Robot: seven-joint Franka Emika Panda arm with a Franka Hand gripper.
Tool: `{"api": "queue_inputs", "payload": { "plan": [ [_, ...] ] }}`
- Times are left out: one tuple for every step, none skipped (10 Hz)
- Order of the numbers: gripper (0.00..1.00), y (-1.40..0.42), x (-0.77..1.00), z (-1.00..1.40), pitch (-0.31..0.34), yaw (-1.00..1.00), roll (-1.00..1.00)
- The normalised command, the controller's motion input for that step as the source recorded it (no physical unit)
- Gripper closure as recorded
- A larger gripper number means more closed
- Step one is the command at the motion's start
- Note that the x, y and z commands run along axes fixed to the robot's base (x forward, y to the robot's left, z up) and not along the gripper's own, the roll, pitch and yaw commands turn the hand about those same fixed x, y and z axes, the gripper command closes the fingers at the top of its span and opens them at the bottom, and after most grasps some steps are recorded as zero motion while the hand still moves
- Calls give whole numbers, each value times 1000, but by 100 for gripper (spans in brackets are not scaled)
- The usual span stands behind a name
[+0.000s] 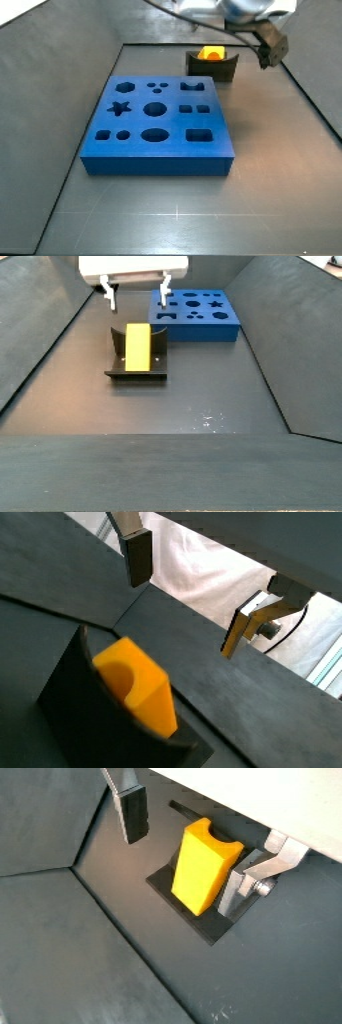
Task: Pick up the arch object. Move up. Place the arch object on the fixture. Regrasp the arch object. Rotate the arch object. Move to above the board. Insert the arch object.
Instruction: Regrasp the arch object.
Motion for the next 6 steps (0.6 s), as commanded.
{"api": "queue_inputs", "payload": {
  "plan": [
    [0,28,92,-1000,-86,-13,78],
    [0,24,101,-1000,-58,-31,73],
    [0,16,103,-984,-49,-33,70],
    [0,14,89,-835,-30,-31,73],
    [0,9,84,-727,-23,-26,73],
    [0,9,73,-594,-13,-12,73]
  ]
}}
